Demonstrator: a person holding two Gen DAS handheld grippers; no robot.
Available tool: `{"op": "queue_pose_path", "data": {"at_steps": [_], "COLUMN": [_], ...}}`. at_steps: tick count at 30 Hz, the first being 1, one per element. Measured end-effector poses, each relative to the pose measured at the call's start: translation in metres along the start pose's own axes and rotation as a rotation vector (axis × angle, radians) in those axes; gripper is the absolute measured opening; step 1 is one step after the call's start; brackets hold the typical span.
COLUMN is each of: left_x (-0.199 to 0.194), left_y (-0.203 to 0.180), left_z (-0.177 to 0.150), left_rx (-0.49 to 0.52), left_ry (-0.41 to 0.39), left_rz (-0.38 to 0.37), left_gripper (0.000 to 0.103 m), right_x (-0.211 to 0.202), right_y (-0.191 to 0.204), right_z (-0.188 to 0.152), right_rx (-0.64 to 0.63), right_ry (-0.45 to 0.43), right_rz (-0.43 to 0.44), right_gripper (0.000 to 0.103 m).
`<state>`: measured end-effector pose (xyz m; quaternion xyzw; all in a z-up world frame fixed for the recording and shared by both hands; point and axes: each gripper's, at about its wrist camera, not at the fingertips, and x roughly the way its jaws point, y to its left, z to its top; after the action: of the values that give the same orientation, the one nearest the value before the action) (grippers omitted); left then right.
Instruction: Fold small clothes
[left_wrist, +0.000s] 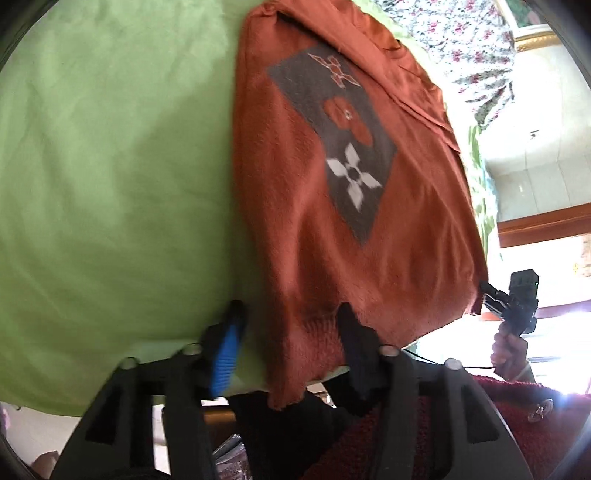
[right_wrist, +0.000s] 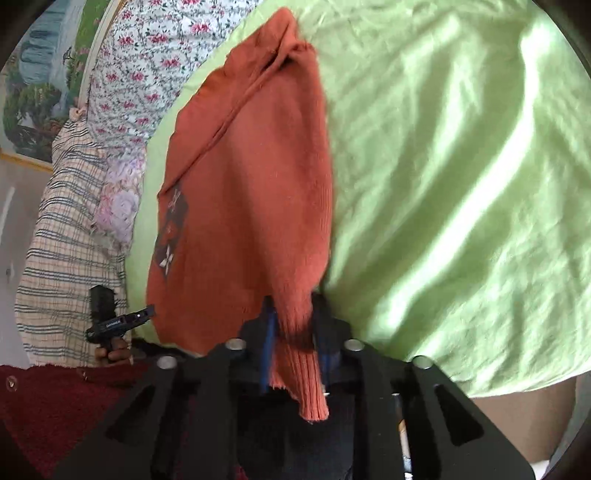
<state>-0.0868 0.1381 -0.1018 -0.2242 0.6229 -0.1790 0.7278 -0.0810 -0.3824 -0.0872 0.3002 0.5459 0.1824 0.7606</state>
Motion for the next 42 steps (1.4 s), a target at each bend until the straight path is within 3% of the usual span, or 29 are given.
{"op": "queue_pose_path", "data": {"at_steps": [2,3,4,5,6,7,14,20,27,32,38,42], "left_x": [0.007,0.010,0.012,0.016,0.017,0.015,-0.019,-0.062,-0.094,-0.099,-0.067,-0.046], "left_y": [-0.009,-0.015,-0.023,-0.028,-0.029,-0.032,-0.020,-0.035,-0.053,-0.075,-0.075,-0.070], "left_z": [0.000,0.001,0.002,0.002,0.002,0.000,-0.008,0.026,0.126,0.200,0.291,0.327], "left_rx": [0.024,0.042,0.073,0.094,0.099,0.102,0.031,0.032,0.025,0.049,0.024,0.016], "left_ry": [-0.010,-0.018,-0.032,-0.027,-0.029,-0.054,-0.144,-0.276,-0.442,-0.518,-0.497,-0.473], "left_rz": [0.011,0.016,0.022,0.028,0.041,0.053,0.040,0.006,-0.019,-0.002,0.066,0.098], "left_gripper": [0.058,0.047,0.008,0.006,0.005,0.005,0.003,0.003,0.003,0.003,0.003,0.004], "right_x": [0.000,0.001,0.004,0.007,0.011,0.013,-0.011,-0.026,-0.038,-0.030,0.000,0.023], "right_y": [0.000,0.001,0.001,0.003,0.006,0.008,0.004,0.027,0.081,0.091,0.081,0.077], "right_z": [-0.005,-0.006,-0.007,-0.007,-0.007,-0.008,-0.014,0.014,0.097,0.170,0.254,0.297], "right_rx": [-0.002,-0.001,0.002,0.002,-0.007,-0.015,0.021,0.019,-0.101,-0.114,-0.074,-0.072], "right_ry": [-0.008,-0.011,-0.008,-0.002,0.011,0.022,-0.039,-0.116,-0.230,-0.295,-0.326,-0.301], "right_rz": [0.029,0.036,0.041,0.051,0.062,0.064,0.106,0.193,0.204,0.155,0.093,0.059], "right_gripper": [0.035,0.036,0.036,0.035,0.015,0.008,0.008,0.008,0.008,0.008,0.008,0.008]}}
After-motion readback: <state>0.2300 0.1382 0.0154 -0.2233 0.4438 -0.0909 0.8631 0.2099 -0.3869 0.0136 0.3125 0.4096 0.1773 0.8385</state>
